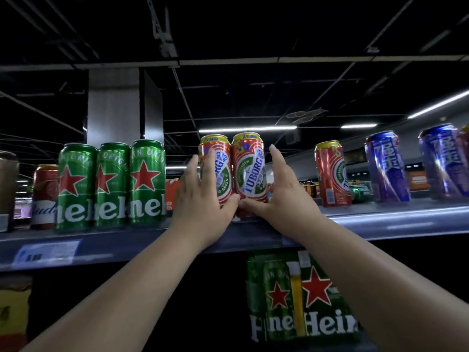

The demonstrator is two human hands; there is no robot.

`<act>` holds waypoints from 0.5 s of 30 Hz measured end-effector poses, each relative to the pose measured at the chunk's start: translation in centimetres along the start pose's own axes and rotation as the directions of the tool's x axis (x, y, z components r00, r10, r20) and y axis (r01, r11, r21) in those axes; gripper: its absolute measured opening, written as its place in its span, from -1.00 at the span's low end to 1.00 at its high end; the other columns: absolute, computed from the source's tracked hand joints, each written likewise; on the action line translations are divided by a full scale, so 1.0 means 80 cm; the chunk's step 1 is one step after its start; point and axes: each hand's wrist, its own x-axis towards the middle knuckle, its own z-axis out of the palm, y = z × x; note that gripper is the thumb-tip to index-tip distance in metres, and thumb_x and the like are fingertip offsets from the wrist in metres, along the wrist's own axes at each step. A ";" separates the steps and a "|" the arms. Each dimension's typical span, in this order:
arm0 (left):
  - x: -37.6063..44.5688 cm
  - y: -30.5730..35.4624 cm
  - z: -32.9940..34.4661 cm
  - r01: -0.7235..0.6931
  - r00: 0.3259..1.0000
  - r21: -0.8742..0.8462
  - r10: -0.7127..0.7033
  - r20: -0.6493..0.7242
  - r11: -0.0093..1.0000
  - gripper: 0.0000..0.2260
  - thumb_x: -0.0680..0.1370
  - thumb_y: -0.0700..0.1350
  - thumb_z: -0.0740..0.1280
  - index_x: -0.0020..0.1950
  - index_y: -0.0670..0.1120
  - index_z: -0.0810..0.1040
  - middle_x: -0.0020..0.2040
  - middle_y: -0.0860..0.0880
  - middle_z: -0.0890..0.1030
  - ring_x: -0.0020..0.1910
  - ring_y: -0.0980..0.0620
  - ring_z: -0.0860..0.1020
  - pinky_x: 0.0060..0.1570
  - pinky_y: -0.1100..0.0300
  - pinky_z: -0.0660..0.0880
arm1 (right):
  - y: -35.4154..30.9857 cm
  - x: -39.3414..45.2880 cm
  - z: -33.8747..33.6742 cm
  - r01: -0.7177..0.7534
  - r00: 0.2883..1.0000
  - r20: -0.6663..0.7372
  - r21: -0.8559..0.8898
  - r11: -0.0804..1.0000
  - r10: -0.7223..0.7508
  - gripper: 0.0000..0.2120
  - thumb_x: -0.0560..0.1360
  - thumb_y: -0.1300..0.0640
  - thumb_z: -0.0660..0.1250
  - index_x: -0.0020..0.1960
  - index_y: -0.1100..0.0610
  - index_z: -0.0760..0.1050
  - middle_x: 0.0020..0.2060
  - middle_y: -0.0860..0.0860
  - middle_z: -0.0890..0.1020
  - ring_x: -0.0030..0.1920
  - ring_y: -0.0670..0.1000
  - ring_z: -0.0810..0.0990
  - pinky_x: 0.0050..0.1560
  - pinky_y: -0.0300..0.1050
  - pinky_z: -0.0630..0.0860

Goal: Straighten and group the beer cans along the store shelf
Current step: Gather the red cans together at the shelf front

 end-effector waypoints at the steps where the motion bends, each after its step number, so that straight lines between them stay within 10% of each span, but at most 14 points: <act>1: -0.001 0.011 0.004 -0.030 0.998 0.017 0.031 -0.046 0.999 -0.17 0.49 0.17 0.32 0.57 0.18 -0.19 0.58 -0.08 -0.04 0.52 -0.09 0.00 0.42 -0.12 0.06 | 0.006 0.000 -0.006 -0.007 1.000 -0.013 0.018 1.000 0.008 0.15 0.28 -0.39 0.49 0.56 -0.31 -0.26 0.55 -0.11 0.19 0.43 -0.07 0.32 0.11 -0.11 0.37; 8: 0.018 0.089 0.051 -0.057 0.989 0.229 0.087 -0.120 0.972 -0.20 0.42 0.15 0.40 0.55 0.15 0.05 0.55 -0.06 -0.02 0.49 -0.08 -0.08 0.41 -0.27 0.03 | 0.080 0.025 -0.079 -0.162 0.970 -0.178 0.042 0.986 0.167 0.13 0.37 -0.13 0.58 0.56 -0.27 -0.24 0.57 -0.08 0.08 0.56 0.06 0.14 0.47 0.09 0.26; 15: 0.014 0.097 0.075 0.055 0.988 0.309 -0.006 -0.156 0.949 -0.27 0.42 0.07 0.45 0.51 0.08 0.20 0.54 -0.19 0.08 0.49 -0.25 0.05 0.43 -0.30 0.01 | 0.134 0.082 -0.124 -0.335 0.933 -0.165 -0.065 0.940 0.321 0.20 0.34 -0.05 0.62 0.57 -0.24 -0.27 0.53 0.10 0.16 0.49 0.21 0.24 0.38 0.22 0.38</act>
